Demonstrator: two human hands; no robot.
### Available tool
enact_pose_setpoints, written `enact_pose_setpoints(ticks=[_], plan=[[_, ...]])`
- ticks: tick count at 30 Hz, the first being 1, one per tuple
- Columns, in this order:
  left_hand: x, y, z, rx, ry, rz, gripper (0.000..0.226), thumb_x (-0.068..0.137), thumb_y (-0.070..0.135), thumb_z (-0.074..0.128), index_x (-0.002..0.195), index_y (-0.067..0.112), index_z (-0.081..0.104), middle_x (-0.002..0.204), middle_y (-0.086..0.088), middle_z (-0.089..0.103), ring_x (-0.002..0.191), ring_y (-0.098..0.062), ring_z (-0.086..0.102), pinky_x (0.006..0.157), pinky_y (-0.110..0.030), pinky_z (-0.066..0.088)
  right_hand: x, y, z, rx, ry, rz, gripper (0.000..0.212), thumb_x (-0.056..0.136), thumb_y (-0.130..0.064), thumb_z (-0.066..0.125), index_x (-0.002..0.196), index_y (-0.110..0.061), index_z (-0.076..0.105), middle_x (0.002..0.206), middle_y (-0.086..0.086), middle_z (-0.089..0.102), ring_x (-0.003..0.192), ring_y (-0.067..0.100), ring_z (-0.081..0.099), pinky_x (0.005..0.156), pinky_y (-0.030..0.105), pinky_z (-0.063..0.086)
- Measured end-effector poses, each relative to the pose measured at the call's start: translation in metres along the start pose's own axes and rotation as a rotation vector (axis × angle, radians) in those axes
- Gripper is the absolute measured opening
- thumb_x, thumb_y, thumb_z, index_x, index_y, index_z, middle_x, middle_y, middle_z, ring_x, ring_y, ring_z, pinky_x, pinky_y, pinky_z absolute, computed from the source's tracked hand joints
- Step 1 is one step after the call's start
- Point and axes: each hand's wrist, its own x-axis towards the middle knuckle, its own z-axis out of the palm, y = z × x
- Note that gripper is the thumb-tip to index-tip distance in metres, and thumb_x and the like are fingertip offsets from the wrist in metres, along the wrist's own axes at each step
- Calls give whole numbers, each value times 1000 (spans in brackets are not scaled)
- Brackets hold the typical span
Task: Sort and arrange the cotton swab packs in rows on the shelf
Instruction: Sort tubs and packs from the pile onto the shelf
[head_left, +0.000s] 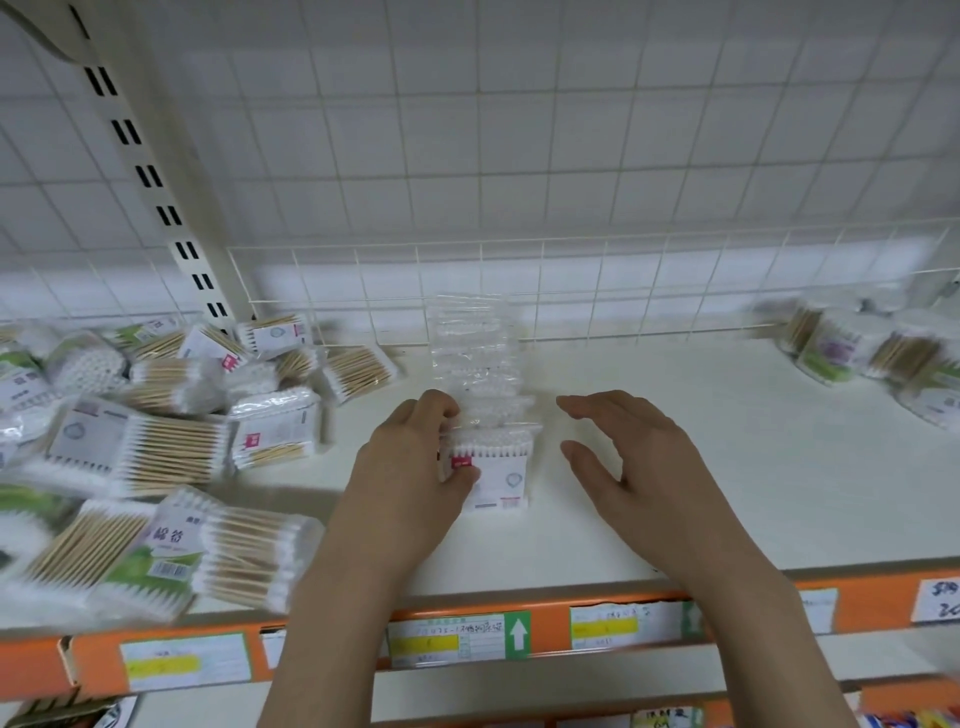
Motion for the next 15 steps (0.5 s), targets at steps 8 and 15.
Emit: enact_pose_setpoints(ticks=[8, 15], plan=[[-5, -9, -24, 90, -21, 28, 45, 79, 35, 69, 117, 27, 46, 97, 14, 45, 84, -6, 46, 83, -29, 44, 10, -23, 3, 0, 14, -41, 35, 87, -13, 61, 122, -16, 59, 113, -4, 62, 103, 13, 54, 86, 13, 32], [-16, -42, -69, 183, 22, -34, 33, 82, 33, 65, 112, 21, 58, 94, 11, 51, 93, -11, 52, 84, -26, 43, 28, -65, 21, 50, 29, -120, 33, 87, -15, 62, 120, -18, 61, 110, -7, 61, 101, 11, 52, 88, 22, 39]])
